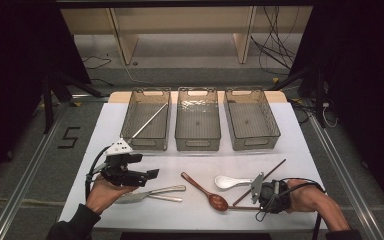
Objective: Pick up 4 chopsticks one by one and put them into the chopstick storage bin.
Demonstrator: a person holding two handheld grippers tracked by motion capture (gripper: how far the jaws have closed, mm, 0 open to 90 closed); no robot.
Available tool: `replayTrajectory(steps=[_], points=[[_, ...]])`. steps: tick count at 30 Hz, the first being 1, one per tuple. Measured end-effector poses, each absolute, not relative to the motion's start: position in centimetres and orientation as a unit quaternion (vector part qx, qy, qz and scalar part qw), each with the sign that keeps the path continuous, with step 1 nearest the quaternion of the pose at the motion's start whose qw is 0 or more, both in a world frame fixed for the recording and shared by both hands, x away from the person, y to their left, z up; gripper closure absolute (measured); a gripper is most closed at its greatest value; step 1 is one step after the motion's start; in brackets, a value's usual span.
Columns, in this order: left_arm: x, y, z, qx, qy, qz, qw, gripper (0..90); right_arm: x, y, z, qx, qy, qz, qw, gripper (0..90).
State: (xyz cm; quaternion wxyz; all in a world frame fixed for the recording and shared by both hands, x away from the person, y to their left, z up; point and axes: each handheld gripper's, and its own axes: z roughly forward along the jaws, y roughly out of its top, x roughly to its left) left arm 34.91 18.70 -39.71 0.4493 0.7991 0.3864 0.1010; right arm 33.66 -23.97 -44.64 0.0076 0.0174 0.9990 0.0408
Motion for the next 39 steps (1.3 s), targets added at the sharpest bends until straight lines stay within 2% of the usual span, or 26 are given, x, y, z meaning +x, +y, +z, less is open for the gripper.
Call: replayTrajectory(steps=[11, 21, 39], points=[[34.9, 18.4, -39.8, 0.806, 0.378, 0.096, 0.445, 15.6, 33.4, -23.8, -42.3, 0.028, 0.995, 0.081, 0.052, 85.3], [34.5, 16.7, -40.3, 0.828, 0.344, 0.082, 0.436, 15.7, 32.9, -21.4, -40.8, 0.018, 0.990, 0.105, 0.091, 85.3], [33.2, 11.8, -41.0, 0.876, 0.256, 0.058, 0.404, 15.9, 31.5, -17.0, -40.2, -0.028, 0.985, 0.128, 0.115, 85.2]])
